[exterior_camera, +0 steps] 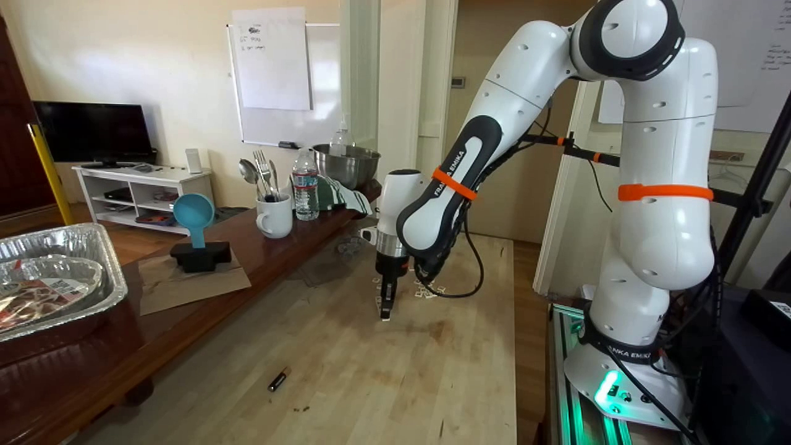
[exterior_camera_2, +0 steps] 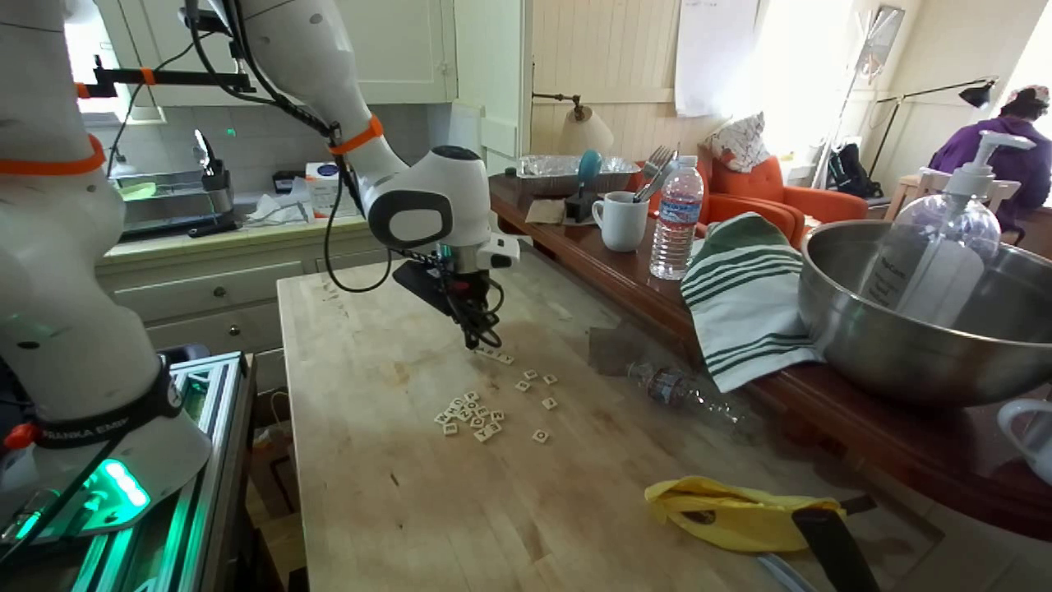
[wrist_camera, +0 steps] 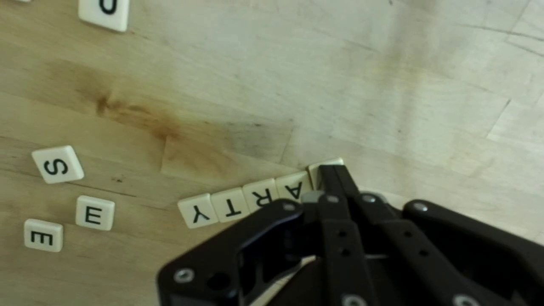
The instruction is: Create the word 'Later' using the letter tiles on the tabletop.
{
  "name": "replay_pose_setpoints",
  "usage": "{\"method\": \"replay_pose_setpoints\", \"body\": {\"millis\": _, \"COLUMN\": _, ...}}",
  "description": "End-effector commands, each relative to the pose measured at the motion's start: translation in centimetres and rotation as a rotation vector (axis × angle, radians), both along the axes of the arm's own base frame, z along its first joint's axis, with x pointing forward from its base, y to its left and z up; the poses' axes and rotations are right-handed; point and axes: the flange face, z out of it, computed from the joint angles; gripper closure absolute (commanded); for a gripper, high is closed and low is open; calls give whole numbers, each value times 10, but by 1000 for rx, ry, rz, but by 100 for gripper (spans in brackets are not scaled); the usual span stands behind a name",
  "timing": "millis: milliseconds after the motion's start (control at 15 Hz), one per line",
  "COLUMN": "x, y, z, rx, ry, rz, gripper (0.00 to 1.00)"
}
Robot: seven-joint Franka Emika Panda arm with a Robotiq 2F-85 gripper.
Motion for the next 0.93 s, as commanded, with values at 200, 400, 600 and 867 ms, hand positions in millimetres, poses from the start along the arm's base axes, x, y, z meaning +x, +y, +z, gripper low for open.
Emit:
{"method": "replay_pose_setpoints", "body": {"millis": 200, "x": 1, "y": -1, "z": -18, "rx": 7, "ry": 14, "rz": -42, "gripper": 100}}
{"method": "replay_pose_setpoints", "body": {"millis": 400, "x": 1, "y": 0, "z": -18, "rx": 9, "ry": 15, "rz": -44, "gripper": 100}}
{"method": "replay_pose_setpoints", "body": {"millis": 600, "x": 0, "y": 0, "z": -10, "rx": 20, "ry": 4, "rz": -41, "gripper": 100}}
{"method": "replay_pose_setpoints", "body": {"millis": 867, "x": 0, "y": 1, "z": 4, "rx": 30, "ry": -18, "rz": -40, "gripper": 100}}
